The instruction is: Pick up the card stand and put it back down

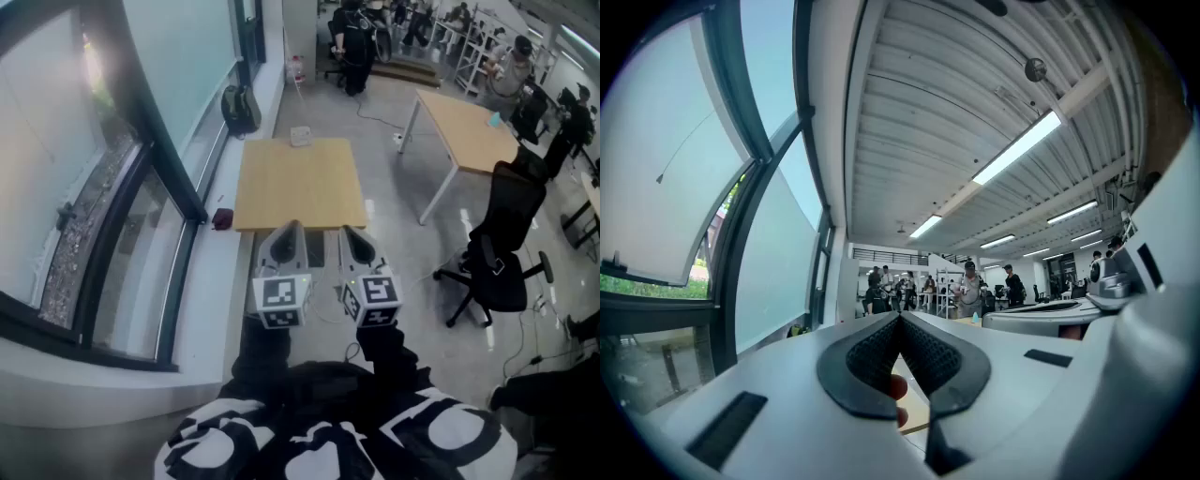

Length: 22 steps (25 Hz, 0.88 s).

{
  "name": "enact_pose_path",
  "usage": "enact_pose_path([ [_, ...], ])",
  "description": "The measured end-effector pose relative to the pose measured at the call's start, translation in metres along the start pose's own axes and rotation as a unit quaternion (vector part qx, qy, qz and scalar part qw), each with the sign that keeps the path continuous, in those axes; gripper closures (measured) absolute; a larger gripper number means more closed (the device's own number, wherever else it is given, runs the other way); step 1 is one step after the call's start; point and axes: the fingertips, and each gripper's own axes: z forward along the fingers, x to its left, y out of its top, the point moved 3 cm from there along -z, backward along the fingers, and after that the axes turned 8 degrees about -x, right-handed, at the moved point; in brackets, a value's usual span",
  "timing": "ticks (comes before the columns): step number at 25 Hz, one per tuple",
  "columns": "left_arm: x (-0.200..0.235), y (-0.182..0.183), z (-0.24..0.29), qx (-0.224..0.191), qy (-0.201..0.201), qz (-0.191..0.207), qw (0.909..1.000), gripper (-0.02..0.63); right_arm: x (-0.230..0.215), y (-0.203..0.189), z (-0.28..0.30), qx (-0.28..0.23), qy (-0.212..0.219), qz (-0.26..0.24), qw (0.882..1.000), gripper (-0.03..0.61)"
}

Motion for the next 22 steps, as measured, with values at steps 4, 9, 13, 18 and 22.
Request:
enact_pose_path([
  [4,0.004,-0.002,0.005,0.005,-0.013,-0.010,0.9999,0.615,0.004,-0.003,0.010,0.003,-0.006,0.003,1.000,0.560],
  [9,0.026,-0.010,0.007,0.013,-0.022,-0.014,0.9996,0.615,0.020,-0.011,0.030,0.007,-0.014,0.011,1.000,0.560],
  [13,0.051,-0.023,0.010,0.025,-0.011,-0.030,0.9992,0.615,0.033,-0.023,0.041,0.016,-0.017,0.025,0.999,0.560],
  [18,0.058,-0.035,0.019,0.034,-0.008,-0.047,0.9983,0.615,0.030,-0.027,0.058,0.024,-0.011,0.026,0.999,0.560],
  [22,0.056,-0.046,0.044,0.037,-0.003,-0.045,0.9983,0.615,0.015,-0.036,0.082,0.026,0.003,0.035,0.999,0.560],
])
